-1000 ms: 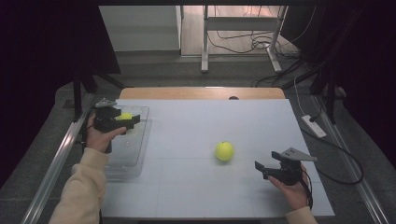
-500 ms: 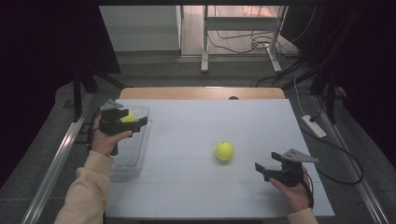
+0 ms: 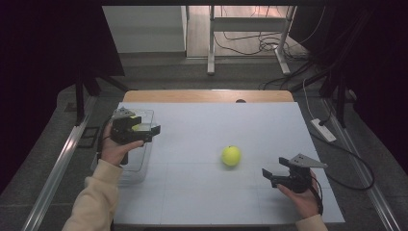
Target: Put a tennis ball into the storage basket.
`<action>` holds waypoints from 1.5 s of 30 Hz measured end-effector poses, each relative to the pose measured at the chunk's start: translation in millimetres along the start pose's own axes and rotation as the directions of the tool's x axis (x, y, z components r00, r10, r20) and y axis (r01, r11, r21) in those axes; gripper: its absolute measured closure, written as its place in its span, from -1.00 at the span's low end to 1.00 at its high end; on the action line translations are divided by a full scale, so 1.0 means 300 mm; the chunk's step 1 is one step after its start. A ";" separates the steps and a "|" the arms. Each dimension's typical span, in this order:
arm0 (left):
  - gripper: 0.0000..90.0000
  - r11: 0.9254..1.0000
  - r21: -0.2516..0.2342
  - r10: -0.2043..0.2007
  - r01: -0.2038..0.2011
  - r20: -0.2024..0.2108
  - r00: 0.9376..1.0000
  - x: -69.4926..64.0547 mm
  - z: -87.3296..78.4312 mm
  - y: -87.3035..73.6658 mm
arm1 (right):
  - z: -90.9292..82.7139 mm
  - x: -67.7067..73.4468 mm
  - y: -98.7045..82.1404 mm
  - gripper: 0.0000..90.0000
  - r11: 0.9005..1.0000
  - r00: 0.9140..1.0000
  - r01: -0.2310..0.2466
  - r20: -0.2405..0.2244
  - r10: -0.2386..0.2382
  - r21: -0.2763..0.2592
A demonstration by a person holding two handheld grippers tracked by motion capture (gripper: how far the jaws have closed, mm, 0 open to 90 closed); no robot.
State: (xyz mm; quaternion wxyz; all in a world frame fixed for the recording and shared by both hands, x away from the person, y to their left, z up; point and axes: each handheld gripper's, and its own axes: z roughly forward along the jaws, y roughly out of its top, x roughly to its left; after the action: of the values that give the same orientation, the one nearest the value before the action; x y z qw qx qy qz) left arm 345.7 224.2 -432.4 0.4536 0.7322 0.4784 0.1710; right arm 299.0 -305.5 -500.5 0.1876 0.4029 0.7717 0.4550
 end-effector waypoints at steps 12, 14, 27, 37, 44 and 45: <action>-0.76 1.000 0.013 0.006 -0.006 0.011 1.000 -0.040 0.011 0.000 | 0.004 -0.002 0.000 -0.68 1.000 1.000 0.003 -0.003 -0.003 0.004; -0.76 1.000 0.011 0.006 -0.006 0.019 1.000 -0.045 0.012 -0.001 | 0.004 -0.003 -0.001 -0.68 1.000 1.000 0.000 0.000 0.000 0.003; -0.75 1.000 0.023 0.012 -0.012 0.025 1.000 -0.077 0.031 -0.017 | 0.009 -0.009 -0.002 -0.68 1.000 1.000 0.000 0.005 0.000 0.006; -0.75 0.999 0.021 0.023 -0.024 0.050 0.998 -0.114 0.046 -0.010 | 0.010 -0.009 -0.002 -0.68 1.000 1.000 0.002 -0.008 -0.002 0.003; -0.75 0.997 0.046 0.058 -0.061 0.078 0.995 -0.159 0.072 -0.001 | 0.013 0.000 0.003 -0.68 1.000 1.000 0.014 -0.008 -0.014 0.009; -0.75 0.997 0.050 0.061 -0.065 0.082 0.995 -0.165 0.079 -0.001 | 0.014 0.003 0.003 -0.68 1.000 1.000 0.014 -0.010 -0.014 0.008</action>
State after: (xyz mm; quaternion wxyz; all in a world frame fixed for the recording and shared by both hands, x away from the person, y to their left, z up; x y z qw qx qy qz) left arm 337.7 170.0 -436.3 0.4473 0.7650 0.4408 0.1430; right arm 301.5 -302.3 -501.9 0.1854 0.3961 0.7770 0.4528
